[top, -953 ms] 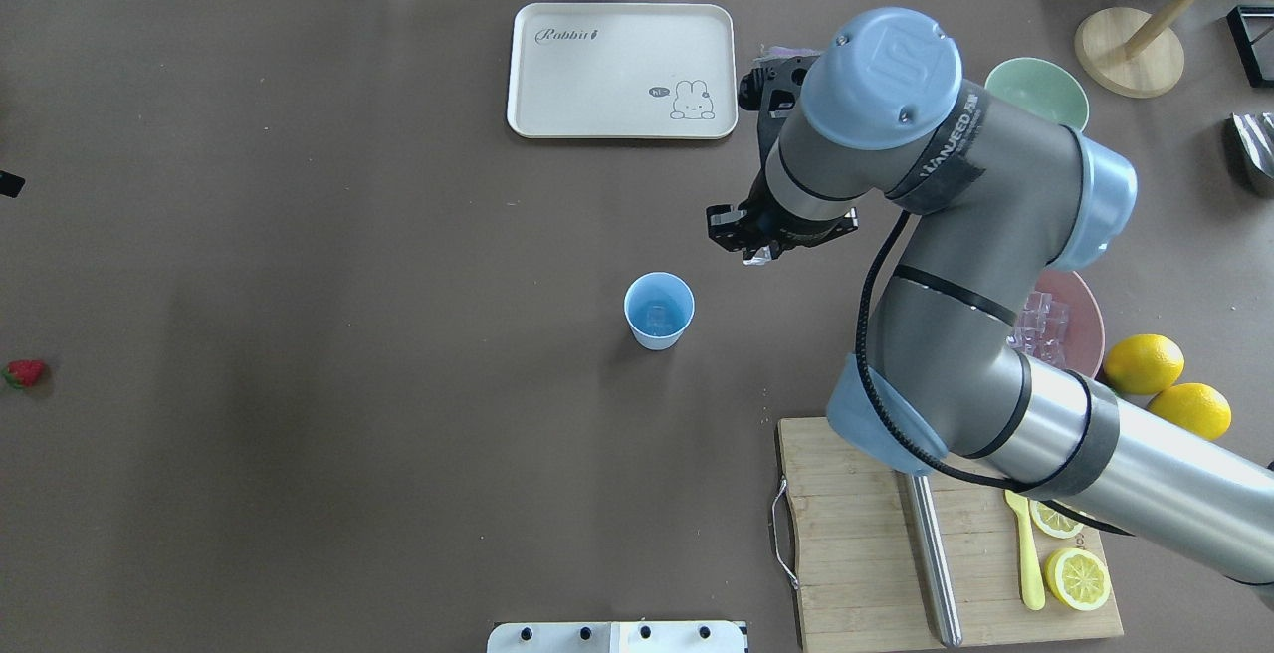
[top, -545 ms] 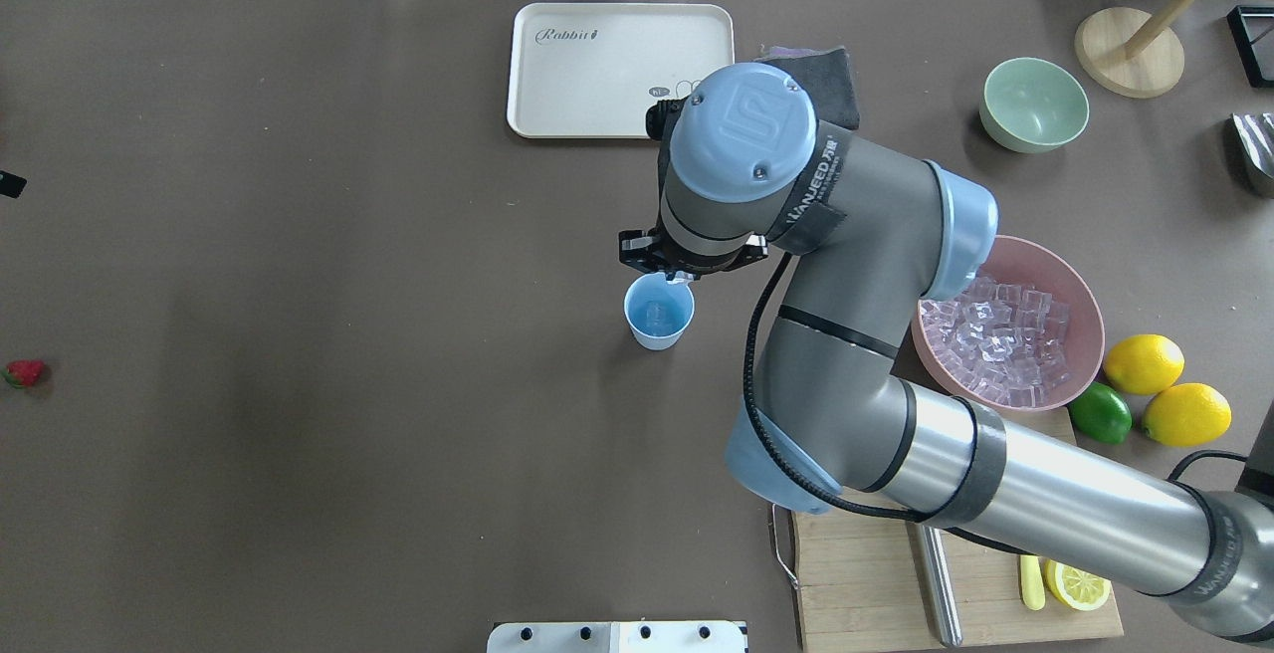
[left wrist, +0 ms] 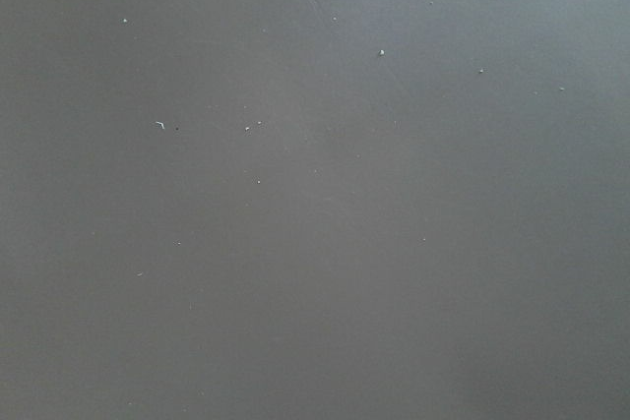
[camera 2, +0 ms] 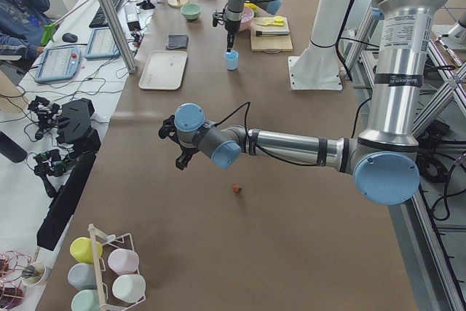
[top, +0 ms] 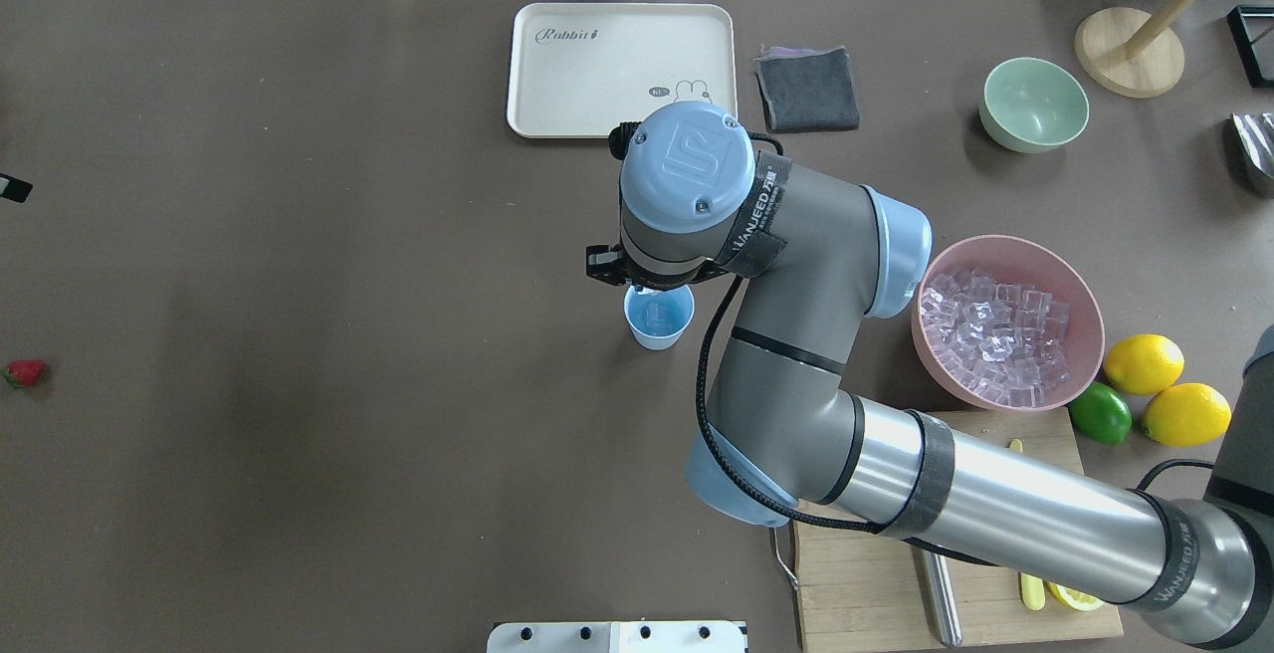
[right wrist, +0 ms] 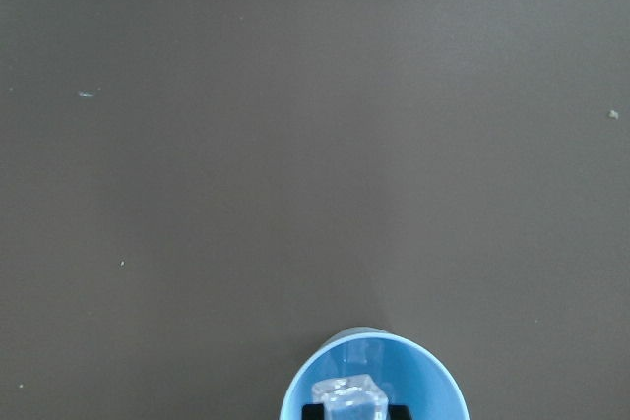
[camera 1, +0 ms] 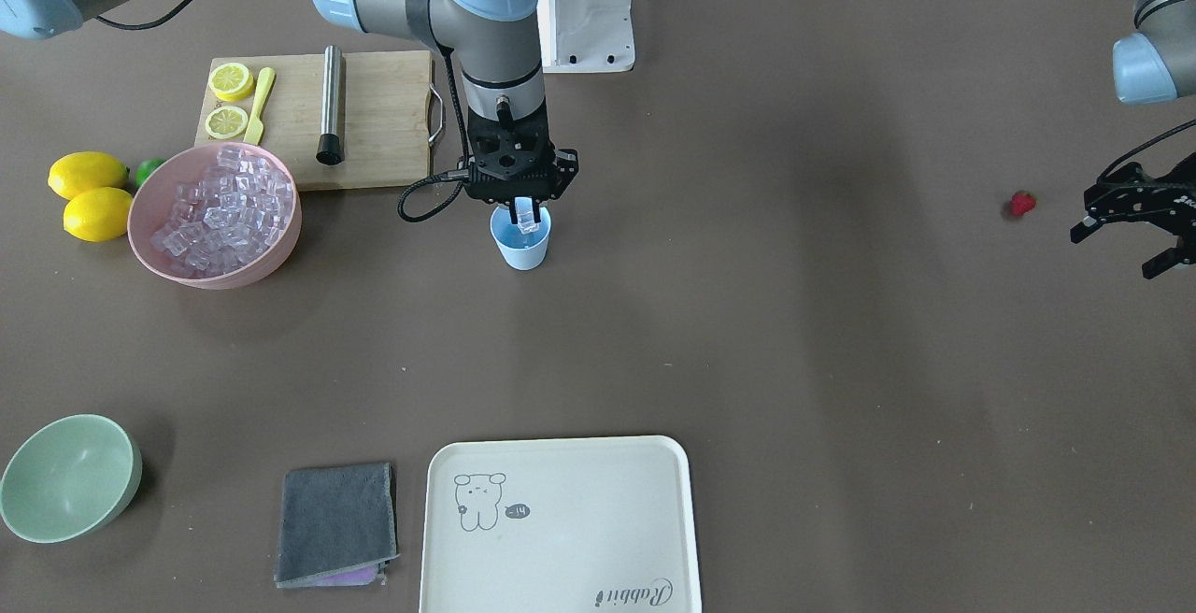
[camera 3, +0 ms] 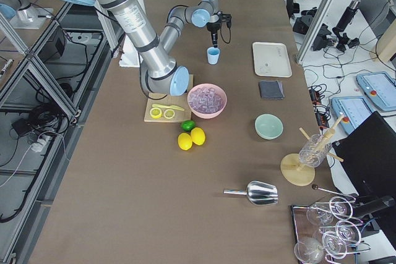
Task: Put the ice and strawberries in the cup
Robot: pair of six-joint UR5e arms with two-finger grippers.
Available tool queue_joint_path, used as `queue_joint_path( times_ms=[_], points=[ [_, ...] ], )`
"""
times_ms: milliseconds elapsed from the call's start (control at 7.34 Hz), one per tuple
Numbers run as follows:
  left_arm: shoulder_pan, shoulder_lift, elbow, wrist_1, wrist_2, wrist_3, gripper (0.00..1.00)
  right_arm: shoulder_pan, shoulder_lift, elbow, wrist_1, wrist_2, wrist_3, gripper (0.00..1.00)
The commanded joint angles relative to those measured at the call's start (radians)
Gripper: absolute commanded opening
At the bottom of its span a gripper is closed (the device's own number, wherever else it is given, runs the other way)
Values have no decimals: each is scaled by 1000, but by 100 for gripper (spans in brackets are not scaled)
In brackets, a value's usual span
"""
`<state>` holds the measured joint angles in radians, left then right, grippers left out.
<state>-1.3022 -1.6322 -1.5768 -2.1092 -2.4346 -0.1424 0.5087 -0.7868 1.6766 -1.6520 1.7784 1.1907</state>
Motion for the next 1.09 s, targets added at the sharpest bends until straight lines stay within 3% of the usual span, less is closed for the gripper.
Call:
queue_joint_path(
  times_ms=[0, 136, 408, 545, 681, 817, 953],
  points=[
    [1, 0, 0, 0, 0, 0, 98, -1, -18, 6, 35, -4, 32, 92],
    [4, 0, 0, 0, 0, 0, 98, -1, -29, 18, 31, -7, 70, 100],
    [3, 0, -3, 0, 0, 0, 98, 20, -98, 107, 11, -2, 69, 100],
    [3, 0, -5, 0, 0, 0, 98, 51, -109, 147, -131, 6, 40, 100],
    [3, 0, -2, 0, 3, 0, 98, 95, -139, 197, -226, 7, -106, 100],
    [3, 3, 3, 0, 6, -3, 98, 164, -228, 248, -223, 30, -278, 100],
    [4, 23, 3, 2, 11, -2, 98, 268, -283, 253, -215, 111, -393, 100]
  ],
)
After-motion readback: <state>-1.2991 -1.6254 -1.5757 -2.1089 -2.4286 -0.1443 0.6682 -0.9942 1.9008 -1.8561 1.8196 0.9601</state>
